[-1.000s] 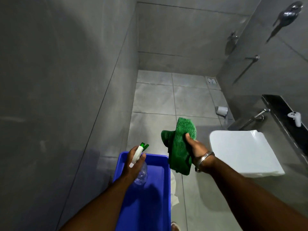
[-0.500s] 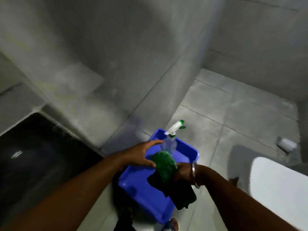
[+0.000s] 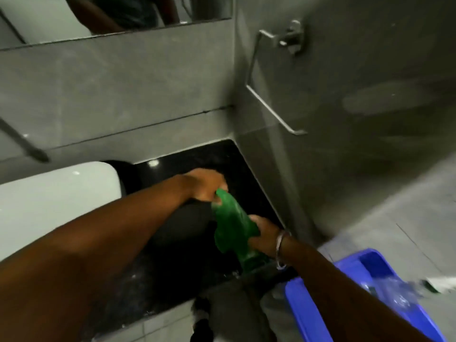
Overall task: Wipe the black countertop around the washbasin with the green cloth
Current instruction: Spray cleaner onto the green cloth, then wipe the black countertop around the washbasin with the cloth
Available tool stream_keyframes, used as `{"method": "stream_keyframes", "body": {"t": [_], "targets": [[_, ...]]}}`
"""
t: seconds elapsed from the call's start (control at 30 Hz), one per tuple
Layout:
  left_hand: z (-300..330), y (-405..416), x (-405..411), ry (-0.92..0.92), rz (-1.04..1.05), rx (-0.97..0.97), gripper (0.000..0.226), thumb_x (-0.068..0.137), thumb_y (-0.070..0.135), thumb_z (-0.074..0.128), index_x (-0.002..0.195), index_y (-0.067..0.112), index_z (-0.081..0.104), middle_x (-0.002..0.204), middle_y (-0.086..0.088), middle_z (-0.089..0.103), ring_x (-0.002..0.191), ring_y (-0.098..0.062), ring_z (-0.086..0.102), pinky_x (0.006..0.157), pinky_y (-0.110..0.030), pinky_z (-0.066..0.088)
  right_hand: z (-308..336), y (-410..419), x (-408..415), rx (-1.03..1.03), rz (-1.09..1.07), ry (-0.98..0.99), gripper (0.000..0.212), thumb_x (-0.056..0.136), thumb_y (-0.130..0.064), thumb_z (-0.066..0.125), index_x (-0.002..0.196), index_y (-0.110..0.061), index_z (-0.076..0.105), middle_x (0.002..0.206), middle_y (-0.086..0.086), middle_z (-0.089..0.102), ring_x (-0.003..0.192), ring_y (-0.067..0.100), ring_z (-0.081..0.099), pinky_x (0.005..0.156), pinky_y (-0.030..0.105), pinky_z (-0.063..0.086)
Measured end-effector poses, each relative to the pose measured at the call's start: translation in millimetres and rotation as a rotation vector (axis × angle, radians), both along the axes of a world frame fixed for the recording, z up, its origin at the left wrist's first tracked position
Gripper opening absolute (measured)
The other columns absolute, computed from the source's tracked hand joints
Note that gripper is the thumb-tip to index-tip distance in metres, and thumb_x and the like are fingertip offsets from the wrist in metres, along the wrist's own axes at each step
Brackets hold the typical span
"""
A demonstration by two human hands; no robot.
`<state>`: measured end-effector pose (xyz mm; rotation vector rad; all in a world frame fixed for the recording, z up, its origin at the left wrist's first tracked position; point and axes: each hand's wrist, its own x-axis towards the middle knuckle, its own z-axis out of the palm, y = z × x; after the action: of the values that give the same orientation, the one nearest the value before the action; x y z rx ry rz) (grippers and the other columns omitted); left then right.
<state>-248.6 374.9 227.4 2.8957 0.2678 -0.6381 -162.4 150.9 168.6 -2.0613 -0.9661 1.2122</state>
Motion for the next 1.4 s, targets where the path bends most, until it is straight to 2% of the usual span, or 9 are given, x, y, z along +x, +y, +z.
{"method": "stream_keyframes", "body": {"t": [0.1, 0.2, 0.37, 0.5, 0.73, 0.93, 1.1, 1.23, 1.4], "targets": [[-10.7, 89.0, -0.1, -0.311, 0.220, 0.010, 0.028, 0.086, 0.035, 0.063, 0.113, 0.031, 0.071, 0.118, -0.008, 0.066, 0.110, -0.032, 0.063, 0.089, -0.040, 0.052, 1.6, 97.1, 13.3, 0.051, -0.133, -0.170, 0.060, 0.080, 0.001, 0.051, 0.138, -0.017, 0.046, 0.126, 0.013, 0.061, 0.115, 0.031, 0.058, 0.086, 0.028, 0.047], [-50.4, 148.4, 13.8, -0.538, 0.532, -0.116, 0.044, 0.086, 0.025, 0.060, 0.129, 0.030, 0.061, 0.133, -0.011, 0.059, 0.120, -0.036, 0.056, 0.098, -0.044, 0.048, -3.5, 169.2, 37.6, 0.082, -0.228, -0.419, 0.062, 0.082, -0.001, 0.051, 0.139, -0.027, 0.045, 0.125, 0.015, 0.062, 0.113, 0.034, 0.058, 0.091, 0.031, 0.045], [-166.1, 163.7, 5.2, -0.215, 0.969, -0.083, 0.082, 0.094, 0.051, 0.050, 0.157, 0.011, 0.016, 0.164, -0.019, 0.019, 0.152, -0.037, 0.015, 0.122, -0.051, 0.014, -57.5, 218.3, 49.4, -0.136, 0.137, -0.561, 0.065, 0.095, -0.035, 0.051, 0.151, -0.017, 0.022, 0.157, 0.016, 0.025, 0.143, 0.032, 0.027, 0.116, 0.036, 0.021], [-220.1, 147.4, -12.9, -0.340, 0.933, 0.040, 0.082, 0.094, 0.061, 0.035, 0.158, 0.012, 0.018, 0.166, -0.019, 0.014, 0.153, -0.038, 0.012, 0.121, -0.056, -0.001, -100.2, 249.7, 66.0, -0.219, 0.276, -0.782, 0.072, 0.097, -0.047, 0.037, 0.153, -0.015, 0.004, 0.162, 0.016, -0.003, 0.149, 0.034, 0.003, 0.120, 0.041, 0.007], [-235.0, 152.9, -8.4, -0.357, 0.907, 0.172, 0.084, 0.087, 0.062, 0.024, 0.156, 0.012, 0.022, 0.164, -0.020, 0.021, 0.151, -0.038, 0.018, 0.119, -0.061, 0.004, -145.3, 337.2, 94.2, -0.127, 0.411, -0.870, 0.080, 0.088, -0.058, 0.032, 0.152, -0.020, 0.004, 0.161, 0.019, -0.001, 0.147, 0.040, 0.001, 0.118, 0.053, 0.007], [-230.2, 152.5, -9.3, -0.340, 0.910, 0.161, 0.085, 0.087, 0.062, 0.021, 0.158, 0.015, 0.017, 0.166, -0.018, 0.013, 0.153, -0.036, 0.010, 0.120, -0.060, 0.002, -152.9, 338.8, 134.9, -0.125, 0.275, -0.890, 0.088, 0.081, -0.070, 0.024, 0.152, -0.023, 0.005, 0.162, 0.013, -0.001, 0.148, 0.035, 0.002, 0.119, 0.048, 0.007], [-222.5, 151.3, -10.9, -0.346, 0.913, 0.138, 0.084, 0.088, 0.060, 0.023, 0.157, 0.013, 0.021, 0.165, -0.019, 0.016, 0.153, -0.037, 0.014, 0.121, -0.062, 0.005, -153.2, 216.4, 83.0, -0.164, 0.128, -0.879, 0.080, 0.086, -0.064, 0.026, 0.152, -0.021, 0.012, 0.160, 0.020, 0.011, 0.144, 0.042, 0.019, 0.114, 0.051, 0.024], [-221.1, 150.1, -8.7, -0.325, 0.916, 0.132, 0.083, 0.089, 0.059, 0.027, 0.157, 0.012, 0.021, 0.165, -0.020, 0.016, 0.153, -0.038, 0.014, 0.121, -0.063, 0.006, -147.0, 145.1, 64.1, -0.230, 0.195, -0.863, 0.085, 0.083, -0.057, 0.037, 0.151, -0.013, 0.016, 0.157, 0.022, 0.014, 0.141, 0.044, 0.027, 0.109, 0.055, 0.033], [-226.8, 151.1, -8.1, -0.346, 0.907, 0.167, 0.084, 0.087, 0.058, 0.030, 0.155, 0.010, 0.025, 0.163, -0.022, 0.021, 0.151, -0.039, 0.018, 0.119, -0.064, 0.008, -159.8, 271.9, 109.3, -0.181, 0.143, -0.893, 0.083, 0.089, -0.054, 0.041, 0.152, -0.010, 0.009, 0.160, 0.023, 0.003, 0.145, 0.042, 0.014, 0.116, 0.048, 0.018]]}}
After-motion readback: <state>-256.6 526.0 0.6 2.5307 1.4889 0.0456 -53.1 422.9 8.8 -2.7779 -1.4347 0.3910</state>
